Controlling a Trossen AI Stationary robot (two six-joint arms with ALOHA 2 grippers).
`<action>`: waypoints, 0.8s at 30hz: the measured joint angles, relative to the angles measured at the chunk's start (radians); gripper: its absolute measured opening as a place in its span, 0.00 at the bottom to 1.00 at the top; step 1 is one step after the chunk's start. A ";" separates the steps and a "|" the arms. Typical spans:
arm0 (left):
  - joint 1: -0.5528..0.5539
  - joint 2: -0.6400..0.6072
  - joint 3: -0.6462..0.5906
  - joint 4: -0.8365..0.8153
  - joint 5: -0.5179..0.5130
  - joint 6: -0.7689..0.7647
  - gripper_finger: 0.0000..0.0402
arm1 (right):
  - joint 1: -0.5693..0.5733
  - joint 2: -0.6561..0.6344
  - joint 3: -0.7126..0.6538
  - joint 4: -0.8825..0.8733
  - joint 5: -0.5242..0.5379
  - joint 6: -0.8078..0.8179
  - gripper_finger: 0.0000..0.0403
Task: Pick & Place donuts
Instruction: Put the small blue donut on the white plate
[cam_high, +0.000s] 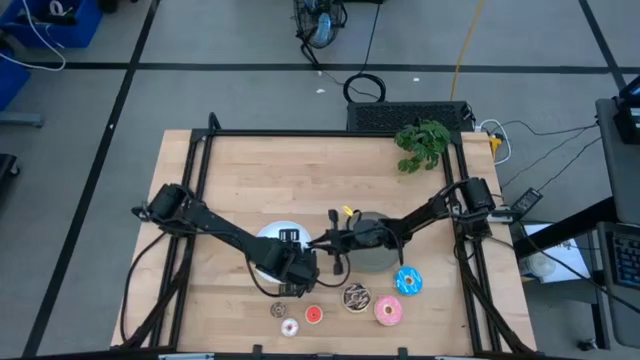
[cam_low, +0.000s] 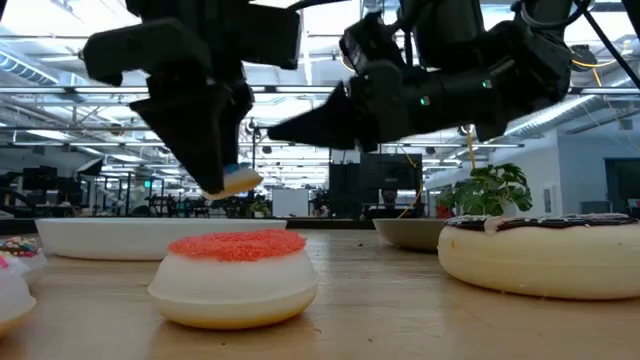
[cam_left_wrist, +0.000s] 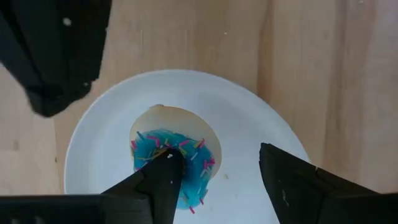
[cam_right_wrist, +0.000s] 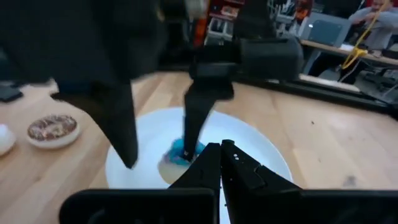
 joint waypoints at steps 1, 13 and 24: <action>0.003 0.003 0.001 0.010 0.001 0.004 0.53 | 0.000 0.002 0.000 -0.007 0.000 0.000 0.00; 0.062 0.022 0.002 0.063 0.020 0.051 0.53 | 0.000 0.008 0.001 -0.011 -0.031 -0.008 0.00; 0.082 0.022 0.002 0.078 0.014 0.070 0.53 | -0.002 0.009 0.000 -0.074 -0.032 -0.023 0.00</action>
